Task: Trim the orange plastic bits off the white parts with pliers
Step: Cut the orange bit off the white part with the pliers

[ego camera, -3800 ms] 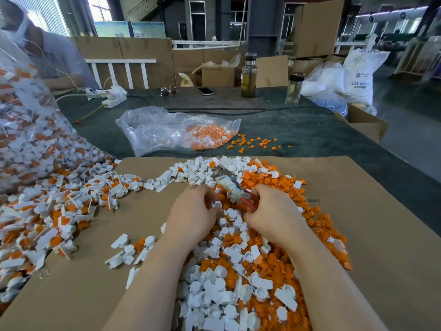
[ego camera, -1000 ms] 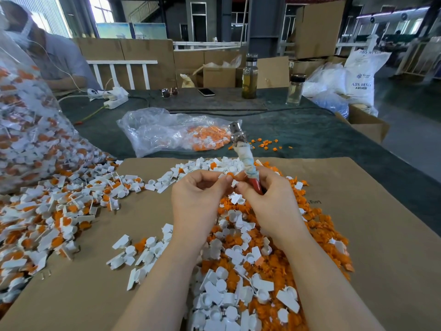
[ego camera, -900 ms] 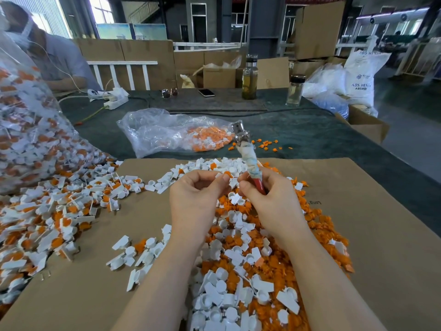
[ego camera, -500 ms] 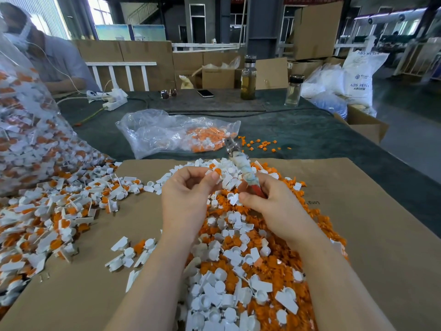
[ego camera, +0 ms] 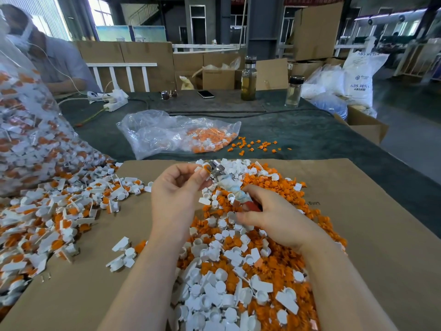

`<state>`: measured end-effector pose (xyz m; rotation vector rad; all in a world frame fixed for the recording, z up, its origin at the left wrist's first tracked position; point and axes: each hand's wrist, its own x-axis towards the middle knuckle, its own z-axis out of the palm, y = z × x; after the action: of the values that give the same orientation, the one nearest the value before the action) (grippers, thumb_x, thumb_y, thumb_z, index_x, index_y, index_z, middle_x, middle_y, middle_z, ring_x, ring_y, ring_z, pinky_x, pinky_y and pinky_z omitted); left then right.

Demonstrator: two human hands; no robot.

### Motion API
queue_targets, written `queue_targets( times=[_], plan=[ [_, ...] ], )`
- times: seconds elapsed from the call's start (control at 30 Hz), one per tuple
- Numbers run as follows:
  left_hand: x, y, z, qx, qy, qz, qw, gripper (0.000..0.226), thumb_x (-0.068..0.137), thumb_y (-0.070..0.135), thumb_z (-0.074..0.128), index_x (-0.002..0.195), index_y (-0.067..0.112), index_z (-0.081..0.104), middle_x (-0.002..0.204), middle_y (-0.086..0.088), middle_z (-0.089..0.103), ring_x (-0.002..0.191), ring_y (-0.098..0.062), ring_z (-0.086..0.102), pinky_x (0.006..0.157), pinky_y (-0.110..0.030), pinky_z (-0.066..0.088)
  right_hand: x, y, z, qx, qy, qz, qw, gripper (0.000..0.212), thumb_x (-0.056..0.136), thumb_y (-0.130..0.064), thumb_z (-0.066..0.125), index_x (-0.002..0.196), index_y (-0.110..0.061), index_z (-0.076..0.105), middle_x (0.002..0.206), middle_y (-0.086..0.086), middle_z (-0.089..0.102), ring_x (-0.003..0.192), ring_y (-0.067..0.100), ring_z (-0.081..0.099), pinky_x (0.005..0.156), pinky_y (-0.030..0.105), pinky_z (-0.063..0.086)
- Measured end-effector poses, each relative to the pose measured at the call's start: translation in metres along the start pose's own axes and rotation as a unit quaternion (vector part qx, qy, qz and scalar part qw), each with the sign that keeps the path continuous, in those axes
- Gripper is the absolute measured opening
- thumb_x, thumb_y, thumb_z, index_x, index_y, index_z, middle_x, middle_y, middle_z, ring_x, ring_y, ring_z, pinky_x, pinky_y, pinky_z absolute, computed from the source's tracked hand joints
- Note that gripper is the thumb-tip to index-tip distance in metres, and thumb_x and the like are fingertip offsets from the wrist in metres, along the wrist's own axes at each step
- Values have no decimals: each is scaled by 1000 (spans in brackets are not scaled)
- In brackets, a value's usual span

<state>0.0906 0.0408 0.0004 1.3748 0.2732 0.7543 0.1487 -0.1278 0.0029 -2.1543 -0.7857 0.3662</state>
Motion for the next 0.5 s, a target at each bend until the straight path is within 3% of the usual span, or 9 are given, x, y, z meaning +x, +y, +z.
queue_targets(
  times=[0.1,0.17,0.4,0.5],
  plan=[
    [0,1,-2,-1,0,-4,1000,8,87,5,71,84,12,71,71,2,73,70,-11,71,70,-20,57,1,0,2,-20,14,-19,1000,15,90,-31,66,93,-27,53,84,-9,58,71,6,56,61,22,45],
    [1,1,-3,-6,3,-15,1000,8,86,6,71,84,13,71,71,3,73,69,-11,71,72,-21,59,2,0,5,-19,23,-30,999,5,89,-23,64,93,-21,62,73,-5,57,56,4,51,50,19,41],
    [2,2,-4,-11,7,-39,999,7,86,5,71,83,11,70,70,3,73,67,-12,71,76,-25,61,3,0,8,-4,21,-24,999,23,84,-5,54,81,-26,65,62,-11,56,44,1,45,41,16,34],
    [2,2,-4,-21,7,-48,999,8,85,4,70,82,11,70,69,3,73,66,-11,71,76,-26,61,3,-1,9,-19,22,-29,999,24,82,-5,53,77,-27,63,72,-5,63,44,0,46,41,16,34]
  ],
)
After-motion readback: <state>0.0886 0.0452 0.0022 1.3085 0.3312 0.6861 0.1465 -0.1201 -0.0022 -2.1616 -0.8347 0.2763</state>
